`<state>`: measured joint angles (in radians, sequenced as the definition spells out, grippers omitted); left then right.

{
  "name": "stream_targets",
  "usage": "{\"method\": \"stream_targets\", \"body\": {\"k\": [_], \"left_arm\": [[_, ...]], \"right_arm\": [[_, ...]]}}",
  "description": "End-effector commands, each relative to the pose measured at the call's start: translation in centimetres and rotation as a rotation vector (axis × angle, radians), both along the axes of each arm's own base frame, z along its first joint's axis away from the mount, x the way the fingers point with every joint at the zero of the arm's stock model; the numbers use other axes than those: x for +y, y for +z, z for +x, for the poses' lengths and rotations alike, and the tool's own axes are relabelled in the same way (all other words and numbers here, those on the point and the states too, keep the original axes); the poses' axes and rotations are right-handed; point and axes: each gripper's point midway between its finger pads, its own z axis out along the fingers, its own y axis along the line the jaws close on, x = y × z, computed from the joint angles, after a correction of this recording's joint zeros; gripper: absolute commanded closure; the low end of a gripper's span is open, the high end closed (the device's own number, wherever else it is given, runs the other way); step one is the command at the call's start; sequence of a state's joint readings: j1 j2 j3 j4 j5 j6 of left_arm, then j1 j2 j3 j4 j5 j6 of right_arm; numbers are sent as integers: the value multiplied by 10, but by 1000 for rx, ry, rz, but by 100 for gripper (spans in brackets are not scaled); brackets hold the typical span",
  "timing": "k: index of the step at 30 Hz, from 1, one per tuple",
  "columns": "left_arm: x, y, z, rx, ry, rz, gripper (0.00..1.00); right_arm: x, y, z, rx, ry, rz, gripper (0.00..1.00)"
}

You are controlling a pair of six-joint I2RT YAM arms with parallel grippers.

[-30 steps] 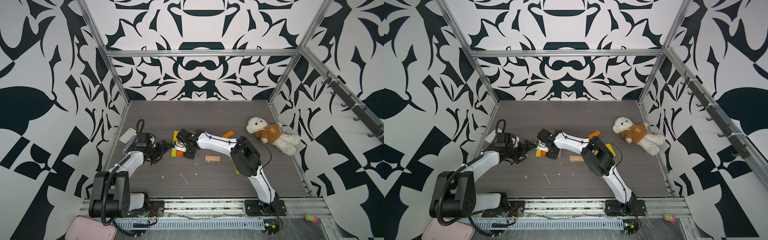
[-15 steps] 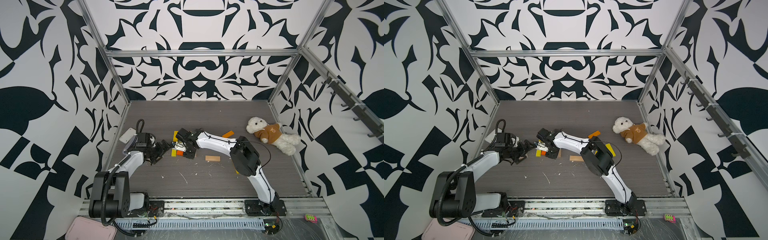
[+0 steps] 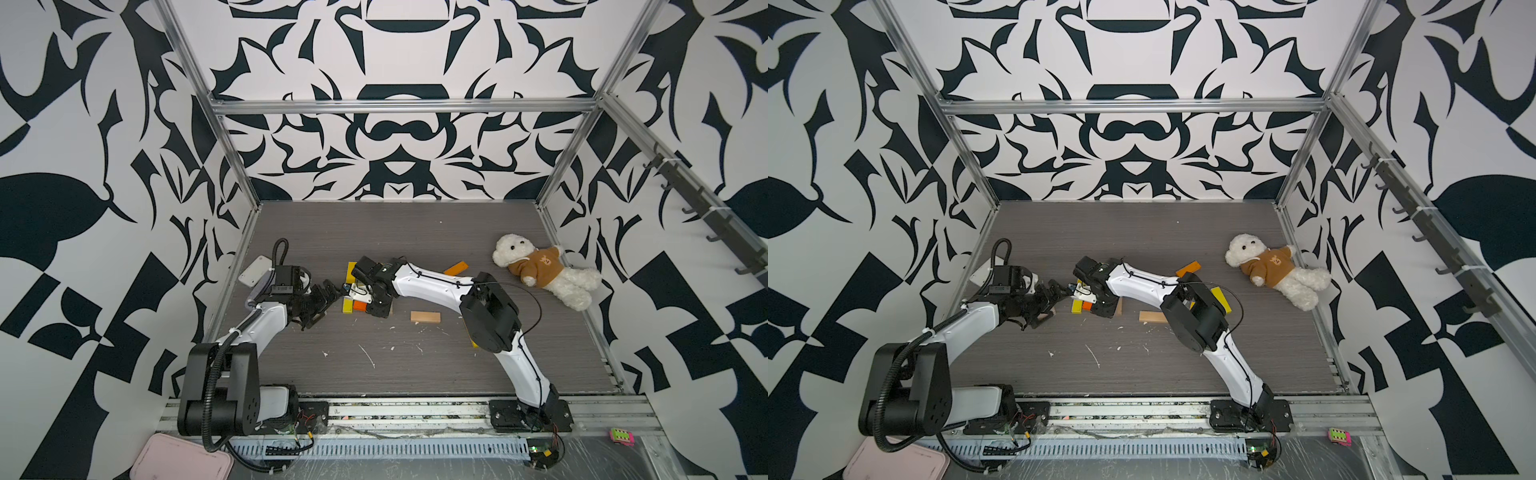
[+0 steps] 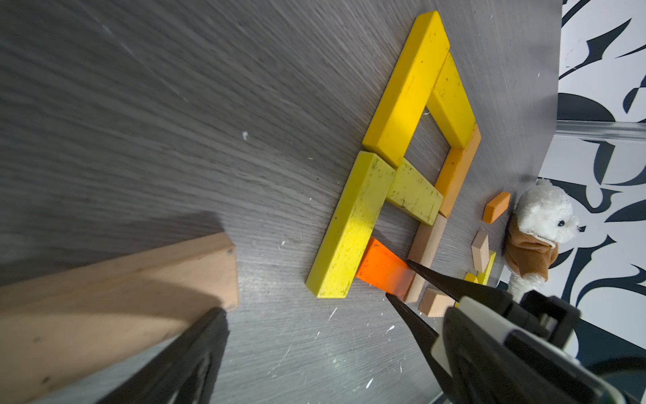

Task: Assemble the number 8 with building blocks
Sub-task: Assemble the building block at the center of the board, then adjust the building block at the center of the board.

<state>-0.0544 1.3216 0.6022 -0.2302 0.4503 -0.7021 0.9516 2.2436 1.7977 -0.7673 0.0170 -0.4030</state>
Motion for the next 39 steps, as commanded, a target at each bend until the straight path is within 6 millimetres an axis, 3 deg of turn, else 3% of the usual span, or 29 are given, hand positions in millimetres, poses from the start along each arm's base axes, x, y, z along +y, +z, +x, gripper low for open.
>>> {"method": "stream_targets", "body": {"k": [1,8,18,23,27,39], "left_arm": [[-18,5,-9,6,-77,-57,1],[-18,5,-10,4,-77,-57,1],[-16,8,-10,-7,-75,-44,1],[-12,8,-11,-9,-69,-20,1],[-6,16,-12,-40,-56,19,1],[11,20,-14,-68,2,112,1]], "right_arm": [[44,21,-22,-41,129,119,66],[56,47,-23,-49,95,222,48],[66,90,-20,-66,-10,383,45],[65,111,-3,-33,-235,519,60],[63,113,12,7,-388,575,68],[56,81,41,21,-609,541,84]]}}
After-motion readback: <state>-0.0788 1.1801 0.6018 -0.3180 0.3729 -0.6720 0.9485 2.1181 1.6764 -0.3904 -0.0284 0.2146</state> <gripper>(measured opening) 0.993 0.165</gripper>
